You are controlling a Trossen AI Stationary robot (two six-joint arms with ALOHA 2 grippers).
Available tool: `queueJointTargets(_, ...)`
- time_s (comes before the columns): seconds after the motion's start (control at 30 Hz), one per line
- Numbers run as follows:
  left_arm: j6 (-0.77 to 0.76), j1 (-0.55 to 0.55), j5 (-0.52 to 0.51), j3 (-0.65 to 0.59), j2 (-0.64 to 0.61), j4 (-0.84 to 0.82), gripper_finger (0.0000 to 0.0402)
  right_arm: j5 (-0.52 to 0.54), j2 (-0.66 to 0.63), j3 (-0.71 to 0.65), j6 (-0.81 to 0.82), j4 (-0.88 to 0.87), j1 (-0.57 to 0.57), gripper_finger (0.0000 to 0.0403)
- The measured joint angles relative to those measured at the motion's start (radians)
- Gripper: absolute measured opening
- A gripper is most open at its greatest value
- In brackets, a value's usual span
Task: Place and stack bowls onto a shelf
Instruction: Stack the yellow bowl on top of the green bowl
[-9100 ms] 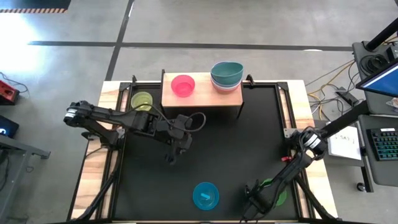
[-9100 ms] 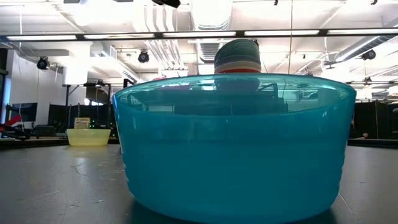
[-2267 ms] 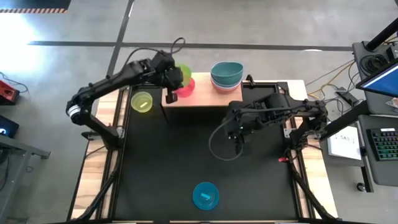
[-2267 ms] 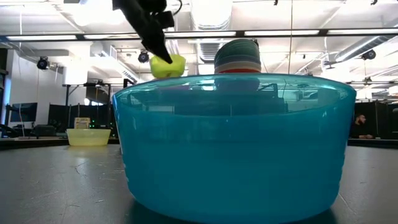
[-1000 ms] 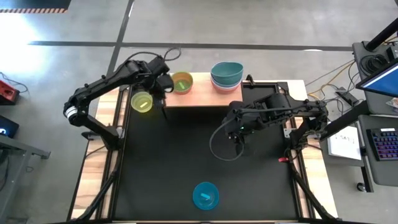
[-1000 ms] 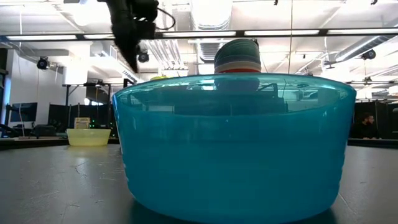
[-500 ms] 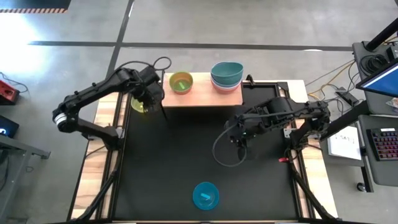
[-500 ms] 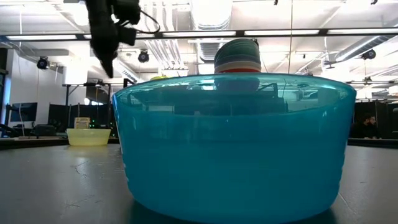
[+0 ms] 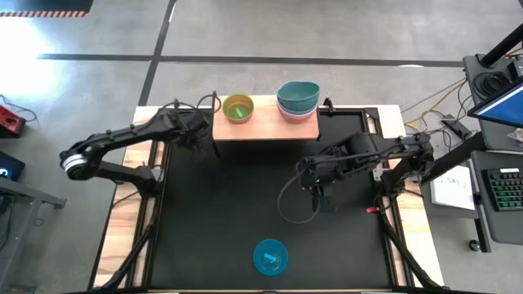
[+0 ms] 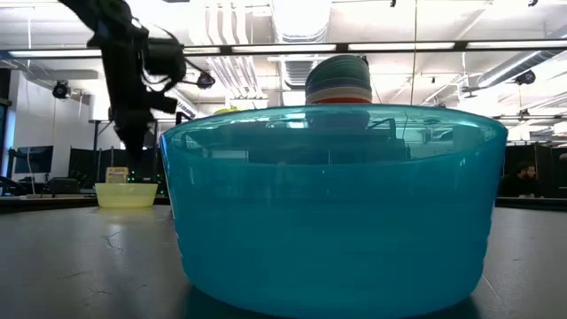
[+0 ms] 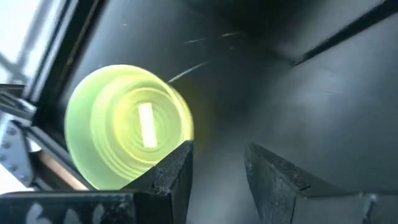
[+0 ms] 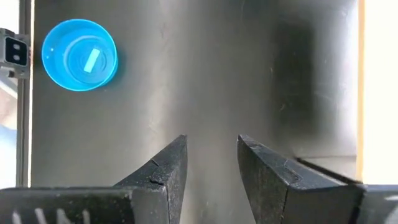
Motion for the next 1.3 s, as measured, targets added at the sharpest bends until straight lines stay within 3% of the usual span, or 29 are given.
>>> queueJointTargets(0.17, 0.015, 0.007, -0.119, -0.076, 0.015, 0.119, 0.0126, -0.017, -0.008, -0.045, 0.051, 0.000, 0.000, 0.0128)
queueJointTargets(0.37, 0.015, 0.045, -0.146, -0.086, 0.034, 0.138, 0.0126, -0.023, -0.008, -0.069, 0.074, 0.000, 0.009, 0.0128)
queueJointTargets(1.07, 0.032, 0.115, -0.102, -0.083, 0.220, 0.182, 0.0124, -0.023, -0.031, -0.070, 0.111, 0.000, 0.044, 0.0128)
queueJointTargets(1.3, 0.063, 0.119, -0.085, -0.086, 0.217, 0.210, 0.0078, -0.023, -0.035, -0.070, 0.126, 0.000, 0.044, 0.0128)
